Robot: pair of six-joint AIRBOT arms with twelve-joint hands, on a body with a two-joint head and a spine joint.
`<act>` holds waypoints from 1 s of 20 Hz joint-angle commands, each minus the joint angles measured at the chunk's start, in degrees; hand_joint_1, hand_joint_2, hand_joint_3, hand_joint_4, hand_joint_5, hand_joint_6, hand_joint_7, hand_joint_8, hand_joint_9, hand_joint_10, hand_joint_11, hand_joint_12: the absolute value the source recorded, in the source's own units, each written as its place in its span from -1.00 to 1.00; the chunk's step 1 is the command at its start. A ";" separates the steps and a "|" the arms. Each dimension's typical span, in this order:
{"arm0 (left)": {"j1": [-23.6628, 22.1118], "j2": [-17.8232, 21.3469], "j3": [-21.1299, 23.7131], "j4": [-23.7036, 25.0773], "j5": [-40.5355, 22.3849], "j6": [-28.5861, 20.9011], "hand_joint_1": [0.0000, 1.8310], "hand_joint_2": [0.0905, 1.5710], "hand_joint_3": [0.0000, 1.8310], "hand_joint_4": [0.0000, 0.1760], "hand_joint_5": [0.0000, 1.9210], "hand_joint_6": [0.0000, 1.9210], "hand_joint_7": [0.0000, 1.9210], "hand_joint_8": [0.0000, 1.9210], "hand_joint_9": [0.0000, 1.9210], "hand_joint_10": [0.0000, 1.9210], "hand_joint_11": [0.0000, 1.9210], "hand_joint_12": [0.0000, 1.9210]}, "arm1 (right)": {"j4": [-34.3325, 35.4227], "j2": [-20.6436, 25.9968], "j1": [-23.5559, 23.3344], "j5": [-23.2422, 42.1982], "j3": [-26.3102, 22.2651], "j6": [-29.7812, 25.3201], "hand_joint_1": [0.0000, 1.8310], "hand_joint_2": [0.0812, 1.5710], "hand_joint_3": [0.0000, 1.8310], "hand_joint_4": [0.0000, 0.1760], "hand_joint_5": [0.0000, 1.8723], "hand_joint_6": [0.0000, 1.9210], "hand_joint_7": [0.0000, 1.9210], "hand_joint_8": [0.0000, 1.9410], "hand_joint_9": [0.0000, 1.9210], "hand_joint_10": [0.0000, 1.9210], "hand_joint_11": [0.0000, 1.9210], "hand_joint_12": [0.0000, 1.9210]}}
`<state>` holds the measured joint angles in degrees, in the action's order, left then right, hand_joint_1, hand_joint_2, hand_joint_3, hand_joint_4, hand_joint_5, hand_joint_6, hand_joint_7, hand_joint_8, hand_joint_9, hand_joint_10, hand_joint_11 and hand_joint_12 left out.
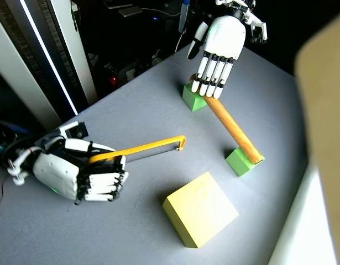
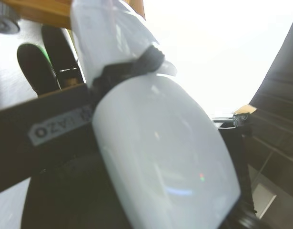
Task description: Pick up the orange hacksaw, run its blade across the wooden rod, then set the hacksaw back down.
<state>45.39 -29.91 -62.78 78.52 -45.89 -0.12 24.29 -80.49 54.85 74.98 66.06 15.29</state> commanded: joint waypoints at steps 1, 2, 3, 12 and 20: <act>-0.27 -0.47 0.25 -1.18 -0.52 -0.22 -0.94 0.67 -1.00 -1.00 -0.97 -1.00 -0.96 -1.00 -0.96 -1.00 -1.00 -0.99 | -3.01 -0.21 -0.59 5.93 0.08 -1.06 0.25 0.55 -1.00 -0.74 -0.23 0.41 -0.18 0.37 -0.32 -0.31 -0.56 0.39; -0.27 -0.47 0.25 -1.18 -0.52 -0.22 -0.90 0.66 -1.00 -1.00 -0.96 -0.99 -0.95 -1.00 -0.96 -1.00 -0.99 -0.99 | -3.01 -0.38 -0.76 5.90 0.16 -1.08 0.18 0.46 -1.00 -1.00 -0.34 -0.41 -0.32 -0.40 -0.36 -0.50 -0.67 0.36; -0.27 -0.47 0.26 -1.18 -0.52 -0.22 -0.89 0.66 -1.00 -1.00 -0.95 -0.99 -0.94 -0.99 -0.95 -0.99 -0.97 -0.98 | -3.01 -0.47 -0.79 5.91 0.13 -1.08 0.13 0.37 -1.00 -1.00 -0.41 -0.80 -0.35 -0.81 -0.39 -0.72 -0.77 0.27; -0.29 -0.44 0.52 -2.20 -0.23 -0.22 -0.90 0.66 -1.00 -1.00 -0.94 -0.99 -0.92 -0.99 -0.93 -1.00 -0.96 -0.93 | -5.35 -0.25 -1.24 4.56 -0.25 -0.52 -0.36 0.21 -1.00 -1.00 -0.91 -1.00 -0.88 -1.00 -0.85 -1.00 -1.00 -0.34; -0.62 -0.46 1.53 -8.63 2.01 2.28 -0.90 0.66 -1.00 -1.00 -0.95 -1.00 -0.93 -1.00 -0.95 -1.00 -1.00 -0.88 | -6.29 4.34 -5.23 2.63 -3.00 -0.05 -0.46 0.18 -1.00 -1.00 -1.00 -1.00 -1.00 -1.00 -1.00 -1.00 -1.00 -0.70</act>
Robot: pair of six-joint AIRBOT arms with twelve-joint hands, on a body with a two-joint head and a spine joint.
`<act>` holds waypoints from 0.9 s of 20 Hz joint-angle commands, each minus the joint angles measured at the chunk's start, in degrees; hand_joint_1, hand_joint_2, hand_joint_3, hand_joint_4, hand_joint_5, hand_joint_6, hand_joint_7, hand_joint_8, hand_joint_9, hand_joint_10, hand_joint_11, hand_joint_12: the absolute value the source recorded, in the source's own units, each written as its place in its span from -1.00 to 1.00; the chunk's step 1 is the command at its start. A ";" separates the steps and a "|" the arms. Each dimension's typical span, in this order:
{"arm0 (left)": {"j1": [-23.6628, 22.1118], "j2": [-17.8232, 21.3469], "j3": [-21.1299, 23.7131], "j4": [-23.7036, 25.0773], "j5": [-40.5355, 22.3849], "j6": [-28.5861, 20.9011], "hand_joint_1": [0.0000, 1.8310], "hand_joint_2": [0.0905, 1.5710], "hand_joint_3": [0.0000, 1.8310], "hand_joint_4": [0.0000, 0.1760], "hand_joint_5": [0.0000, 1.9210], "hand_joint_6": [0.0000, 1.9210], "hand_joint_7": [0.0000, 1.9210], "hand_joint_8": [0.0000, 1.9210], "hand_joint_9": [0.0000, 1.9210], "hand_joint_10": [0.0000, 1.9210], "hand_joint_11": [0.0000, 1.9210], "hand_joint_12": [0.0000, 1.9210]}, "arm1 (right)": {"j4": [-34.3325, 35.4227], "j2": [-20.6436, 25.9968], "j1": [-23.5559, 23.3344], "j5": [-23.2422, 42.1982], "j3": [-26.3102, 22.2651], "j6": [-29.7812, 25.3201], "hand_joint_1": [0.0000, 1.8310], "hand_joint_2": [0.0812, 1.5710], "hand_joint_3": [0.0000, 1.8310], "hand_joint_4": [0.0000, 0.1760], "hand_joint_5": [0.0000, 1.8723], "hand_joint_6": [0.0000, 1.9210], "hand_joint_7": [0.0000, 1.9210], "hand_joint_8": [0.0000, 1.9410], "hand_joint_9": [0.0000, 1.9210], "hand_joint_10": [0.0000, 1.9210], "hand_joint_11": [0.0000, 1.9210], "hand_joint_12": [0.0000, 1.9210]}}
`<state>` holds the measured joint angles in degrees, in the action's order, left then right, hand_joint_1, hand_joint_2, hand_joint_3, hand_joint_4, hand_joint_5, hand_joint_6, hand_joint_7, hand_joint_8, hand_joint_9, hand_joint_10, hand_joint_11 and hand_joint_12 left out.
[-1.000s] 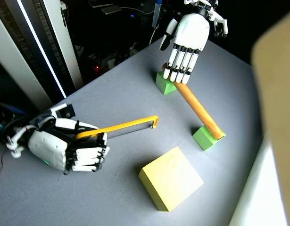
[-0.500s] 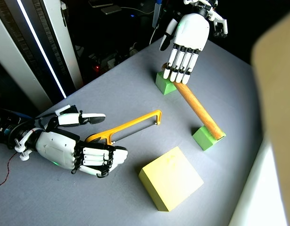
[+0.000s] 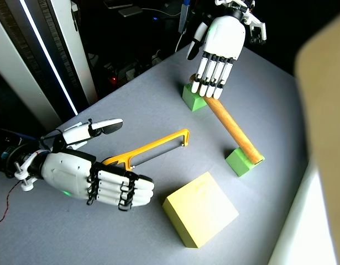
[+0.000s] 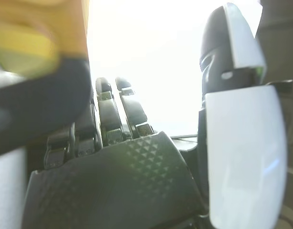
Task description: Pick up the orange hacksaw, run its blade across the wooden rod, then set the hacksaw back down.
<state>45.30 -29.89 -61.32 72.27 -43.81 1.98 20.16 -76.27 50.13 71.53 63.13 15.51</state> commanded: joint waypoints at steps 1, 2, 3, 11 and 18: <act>-0.80 -0.52 0.48 -4.70 0.28 1.00 -0.89 0.65 -1.00 -1.00 -0.94 -1.00 -0.93 -1.00 -0.95 -1.00 -1.00 -0.88 | -1.83 0.63 -1.10 5.78 -0.71 -0.14 -0.43 0.17 -1.00 -1.00 -1.00 -1.00 -1.00 -1.00 -1.00 -1.00 -1.00 -0.70; -1.55 -0.90 1.95 -13.35 0.89 6.16 -0.88 0.65 -1.00 -1.00 -0.94 -1.00 -0.93 -1.00 -0.95 -1.00 -1.00 -0.88 | -1.07 2.26 -2.77 5.54 -2.32 0.42 -0.42 0.17 -1.00 -1.00 -1.00 -1.00 -1.00 -1.00 -1.00 -1.00 -1.00 -0.70; -1.67 -1.07 2.29 -15.51 1.06 7.65 -0.88 0.65 -1.00 -1.00 -0.94 -1.00 -0.93 -1.00 -0.95 -1.00 -1.00 -0.88 | -0.91 2.64 -3.19 5.46 -2.66 0.66 -0.42 0.17 -1.00 -1.00 -1.00 -1.00 -1.00 -1.00 -1.00 -1.00 -1.00 -0.70; -5.62 -3.29 5.24 -30.69 -0.64 14.75 -0.95 0.66 -1.00 -1.00 -0.93 -0.99 -0.91 -1.00 -0.94 -0.99 -0.98 -0.99 | -2.62 9.80 -9.25 -0.17 -7.89 4.83 -0.44 0.35 -0.99 -1.00 -0.62 -0.98 -0.58 -0.99 -0.57 -0.96 -0.97 0.06; -10.24 -6.06 4.61 -33.37 -7.38 15.14 -0.62 0.60 -1.00 -1.00 -0.07 -0.89 -0.09 -0.92 -0.06 -0.74 -0.44 0.14 | -24.60 16.22 -15.01 -9.68 -7.72 7.25 -0.41 0.42 -1.00 -1.00 0.11 -0.78 0.11 -0.64 -0.16 0.08 -0.29 0.61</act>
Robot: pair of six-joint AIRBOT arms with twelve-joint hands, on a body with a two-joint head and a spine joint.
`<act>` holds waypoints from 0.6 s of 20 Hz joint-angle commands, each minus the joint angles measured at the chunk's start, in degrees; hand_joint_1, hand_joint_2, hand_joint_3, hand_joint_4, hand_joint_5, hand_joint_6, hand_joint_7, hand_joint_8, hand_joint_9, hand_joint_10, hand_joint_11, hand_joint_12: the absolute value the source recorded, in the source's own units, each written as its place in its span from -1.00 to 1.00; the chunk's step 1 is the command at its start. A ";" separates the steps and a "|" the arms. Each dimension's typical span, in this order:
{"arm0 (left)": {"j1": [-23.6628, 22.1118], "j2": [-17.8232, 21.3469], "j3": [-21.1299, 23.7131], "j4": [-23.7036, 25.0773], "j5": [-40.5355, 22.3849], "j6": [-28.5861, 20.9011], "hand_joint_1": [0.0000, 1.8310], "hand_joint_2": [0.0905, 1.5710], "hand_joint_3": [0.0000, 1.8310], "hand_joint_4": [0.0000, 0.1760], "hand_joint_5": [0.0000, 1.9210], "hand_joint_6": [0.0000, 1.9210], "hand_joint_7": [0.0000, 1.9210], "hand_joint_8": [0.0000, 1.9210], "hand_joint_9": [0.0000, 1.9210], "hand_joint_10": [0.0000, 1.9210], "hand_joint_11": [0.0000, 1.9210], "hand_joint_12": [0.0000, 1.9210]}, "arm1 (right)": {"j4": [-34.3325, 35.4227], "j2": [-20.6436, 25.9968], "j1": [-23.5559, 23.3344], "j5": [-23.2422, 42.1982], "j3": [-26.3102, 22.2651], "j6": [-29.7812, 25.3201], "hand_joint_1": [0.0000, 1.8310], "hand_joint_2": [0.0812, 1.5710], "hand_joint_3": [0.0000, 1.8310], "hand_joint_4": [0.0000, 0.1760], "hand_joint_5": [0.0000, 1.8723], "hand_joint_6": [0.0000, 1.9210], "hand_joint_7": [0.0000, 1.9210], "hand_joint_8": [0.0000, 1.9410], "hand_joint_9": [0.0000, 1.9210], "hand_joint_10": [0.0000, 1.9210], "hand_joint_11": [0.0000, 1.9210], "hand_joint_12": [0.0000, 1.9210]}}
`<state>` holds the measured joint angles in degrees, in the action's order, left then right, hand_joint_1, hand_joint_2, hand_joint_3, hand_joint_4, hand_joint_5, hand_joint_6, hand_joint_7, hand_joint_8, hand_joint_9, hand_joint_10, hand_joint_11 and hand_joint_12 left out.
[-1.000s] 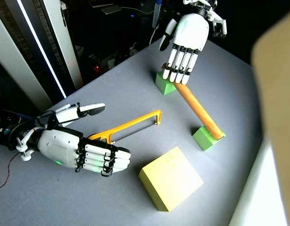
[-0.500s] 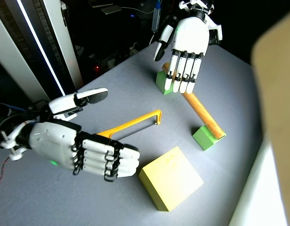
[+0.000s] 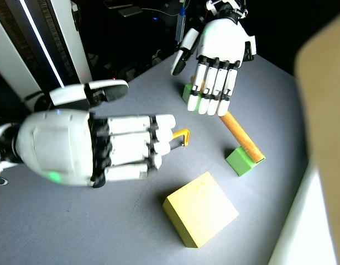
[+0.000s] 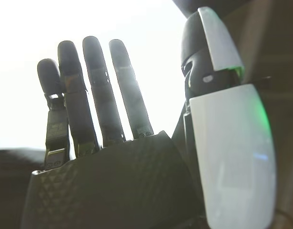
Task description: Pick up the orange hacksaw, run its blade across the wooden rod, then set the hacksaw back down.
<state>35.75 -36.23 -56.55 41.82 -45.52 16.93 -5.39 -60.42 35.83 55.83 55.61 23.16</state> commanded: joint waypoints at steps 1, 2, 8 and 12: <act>-1.46 -0.08 -0.29 -2.90 -6.10 -0.47 -0.60 0.61 -1.00 -1.00 0.08 -0.88 0.06 -0.91 -0.07 -0.43 -0.42 0.32 | -1.18 1.00 -0.83 5.60 -0.15 -0.92 -0.37 0.42 -1.00 -1.00 0.03 -0.39 0.09 -0.34 -0.10 0.19 -0.19 0.63; -2.50 -0.46 -0.41 -2.90 -6.42 -1.66 -0.54 0.61 -1.00 -1.00 0.01 -0.49 -0.06 -0.31 -0.19 0.19 -0.36 0.63 | -3.45 1.79 -0.86 5.33 0.02 -1.36 -0.35 0.44 -1.00 -1.00 -0.10 -0.03 0.02 0.04 -0.05 0.35 -0.12 0.72; -6.25 -1.58 -1.63 7.54 -10.17 -9.73 -0.61 0.79 -0.99 -1.00 0.25 1.00 0.30 1.00 0.36 1.00 0.45 1.00 | -29.81 5.29 -6.02 3.42 7.48 -15.27 -0.53 0.63 -0.99 -1.00 0.25 1.00 0.39 1.00 0.58 1.00 0.78 1.00; -4.72 -2.06 -3.98 10.21 -13.90 -10.43 -0.81 0.89 -0.99 -1.00 0.41 1.00 0.48 1.00 0.53 1.00 0.64 1.00 | -32.56 5.43 -6.06 6.81 8.52 -16.72 -0.75 0.85 -0.97 -1.00 0.37 1.00 0.48 1.00 0.63 1.00 0.82 1.00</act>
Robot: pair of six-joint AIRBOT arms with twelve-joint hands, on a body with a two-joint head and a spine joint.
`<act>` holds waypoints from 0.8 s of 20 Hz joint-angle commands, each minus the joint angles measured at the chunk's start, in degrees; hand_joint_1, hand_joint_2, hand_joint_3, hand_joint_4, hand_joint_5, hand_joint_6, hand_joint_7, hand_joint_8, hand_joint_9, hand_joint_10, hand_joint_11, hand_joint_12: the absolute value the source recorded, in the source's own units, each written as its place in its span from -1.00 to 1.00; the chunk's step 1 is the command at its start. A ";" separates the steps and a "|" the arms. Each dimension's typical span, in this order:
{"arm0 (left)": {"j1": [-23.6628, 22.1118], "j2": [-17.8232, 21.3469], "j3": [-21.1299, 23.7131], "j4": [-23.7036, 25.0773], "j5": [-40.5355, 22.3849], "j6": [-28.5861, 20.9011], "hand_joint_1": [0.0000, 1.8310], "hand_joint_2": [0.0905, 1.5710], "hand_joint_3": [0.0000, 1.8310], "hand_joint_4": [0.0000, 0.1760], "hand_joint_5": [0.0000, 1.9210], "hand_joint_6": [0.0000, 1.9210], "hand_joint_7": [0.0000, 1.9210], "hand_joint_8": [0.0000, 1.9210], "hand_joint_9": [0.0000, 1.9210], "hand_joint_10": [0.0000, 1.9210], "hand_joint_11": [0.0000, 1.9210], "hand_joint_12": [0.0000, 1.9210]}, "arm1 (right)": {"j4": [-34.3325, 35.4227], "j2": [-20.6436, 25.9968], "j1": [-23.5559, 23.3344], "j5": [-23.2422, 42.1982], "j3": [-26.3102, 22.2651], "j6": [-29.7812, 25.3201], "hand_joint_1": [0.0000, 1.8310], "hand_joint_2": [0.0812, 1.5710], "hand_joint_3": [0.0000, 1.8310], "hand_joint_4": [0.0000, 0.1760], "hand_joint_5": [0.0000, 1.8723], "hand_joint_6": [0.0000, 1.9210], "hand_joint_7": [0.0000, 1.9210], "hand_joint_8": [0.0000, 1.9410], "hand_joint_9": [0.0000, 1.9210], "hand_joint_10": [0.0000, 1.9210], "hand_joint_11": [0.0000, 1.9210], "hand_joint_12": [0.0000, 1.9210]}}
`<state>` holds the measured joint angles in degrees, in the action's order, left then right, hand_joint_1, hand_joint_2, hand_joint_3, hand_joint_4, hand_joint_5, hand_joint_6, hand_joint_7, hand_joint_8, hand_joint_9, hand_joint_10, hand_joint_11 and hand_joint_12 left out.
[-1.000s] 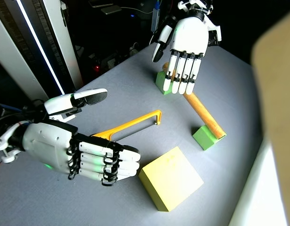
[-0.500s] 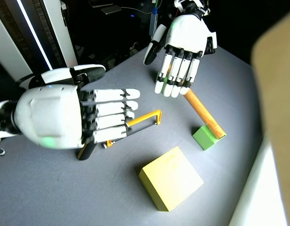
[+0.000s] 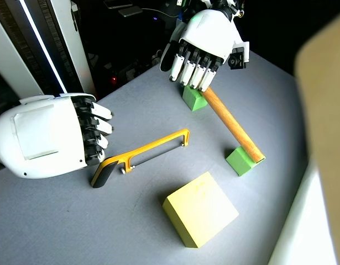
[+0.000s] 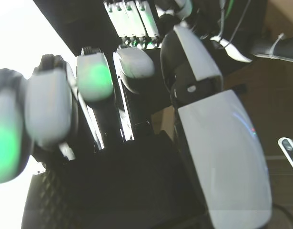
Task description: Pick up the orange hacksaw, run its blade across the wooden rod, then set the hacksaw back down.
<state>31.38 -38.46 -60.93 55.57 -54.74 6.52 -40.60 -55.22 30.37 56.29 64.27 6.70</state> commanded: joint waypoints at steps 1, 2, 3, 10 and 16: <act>-0.10 -0.26 -0.49 -2.84 -5.89 -0.15 -0.82 0.91 -0.99 -1.00 0.43 1.00 0.50 1.00 0.54 1.00 0.65 1.00 | 0.91 0.25 -0.60 6.41 -0.03 -1.79 -0.75 0.88 -0.98 -1.00 0.35 1.00 0.46 1.00 0.61 1.00 0.81 1.00; 0.51 -0.56 -1.49 -2.81 -7.39 -0.43 -0.84 0.93 -0.99 -1.00 0.44 1.00 0.51 1.00 0.55 1.00 0.66 1.00 | -1.02 0.09 -0.69 6.46 0.10 -3.06 -0.71 0.87 -0.99 -1.00 0.32 1.00 0.43 1.00 0.59 1.00 0.78 1.00; 0.85 -0.61 -1.84 -2.81 -7.73 -0.49 -0.83 0.93 -1.00 -1.00 0.41 1.00 0.49 1.00 0.54 1.00 0.64 1.00 | -1.47 0.01 -0.64 6.53 0.10 -3.35 -0.69 0.87 -1.00 -1.00 0.31 1.00 0.39 1.00 0.55 1.00 0.75 1.00; 3.27 -0.90 -2.66 -1.51 -11.74 -0.53 -0.64 0.88 -1.00 -1.00 0.28 1.00 0.37 1.00 0.41 1.00 0.51 1.00 | -4.69 -0.29 -1.22 7.71 0.44 -4.93 -0.54 0.88 -1.00 -1.00 0.19 1.00 0.31 1.00 0.45 1.00 0.67 1.00; 3.50 -0.93 -3.61 -1.51 -13.19 -0.63 -0.61 0.89 -1.00 -1.00 0.29 1.00 0.39 1.00 0.44 1.00 0.50 1.00 | -7.76 0.19 -1.05 9.90 0.44 -5.90 -0.53 0.91 -0.99 -1.00 0.20 1.00 0.33 1.00 0.46 1.00 0.67 1.00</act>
